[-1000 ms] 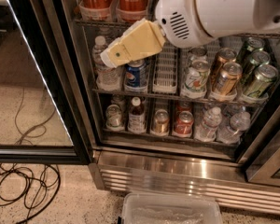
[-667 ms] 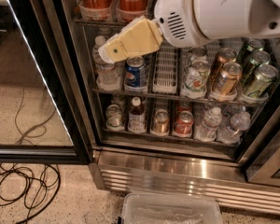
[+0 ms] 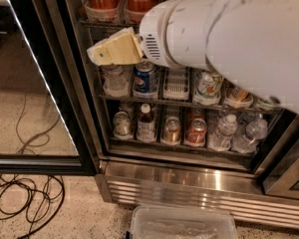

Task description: Pick coke can from top shelf of fridge

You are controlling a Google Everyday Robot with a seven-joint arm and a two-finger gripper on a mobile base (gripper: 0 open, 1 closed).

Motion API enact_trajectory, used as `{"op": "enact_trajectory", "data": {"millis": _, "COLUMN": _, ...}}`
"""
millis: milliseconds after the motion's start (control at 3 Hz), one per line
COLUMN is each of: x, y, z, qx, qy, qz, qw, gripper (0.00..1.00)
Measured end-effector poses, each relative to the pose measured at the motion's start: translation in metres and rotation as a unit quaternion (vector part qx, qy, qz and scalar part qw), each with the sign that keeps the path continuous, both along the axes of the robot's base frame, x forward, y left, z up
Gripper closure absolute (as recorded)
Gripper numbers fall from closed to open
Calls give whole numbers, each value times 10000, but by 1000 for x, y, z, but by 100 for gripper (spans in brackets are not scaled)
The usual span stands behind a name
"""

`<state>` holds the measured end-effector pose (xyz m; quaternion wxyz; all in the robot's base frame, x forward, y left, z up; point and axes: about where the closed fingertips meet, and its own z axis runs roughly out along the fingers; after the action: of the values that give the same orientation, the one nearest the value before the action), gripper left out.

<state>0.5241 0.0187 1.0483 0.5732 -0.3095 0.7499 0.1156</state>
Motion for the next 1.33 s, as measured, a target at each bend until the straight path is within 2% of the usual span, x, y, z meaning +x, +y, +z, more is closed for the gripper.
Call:
{"op": "enact_trajectory", "data": {"millis": 333, "x": 9, "y": -10, "z": 2, "qx": 189, "qy": -471, "qz": -392, "qw": 9979, "gripper": 0}}
{"op": "enact_trajectory", "data": {"millis": 667, "x": 9, "y": -8, "z": 24, "qx": 371, "qy": -794, "qz": -464, "qw": 9951, "gripper": 0}}
{"op": "enact_trajectory", "data": {"millis": 1333, "x": 9, "y": -8, "z": 30, "qx": 471, "qy": -888, "qz": -484, "qw": 9938, "gripper": 0}}
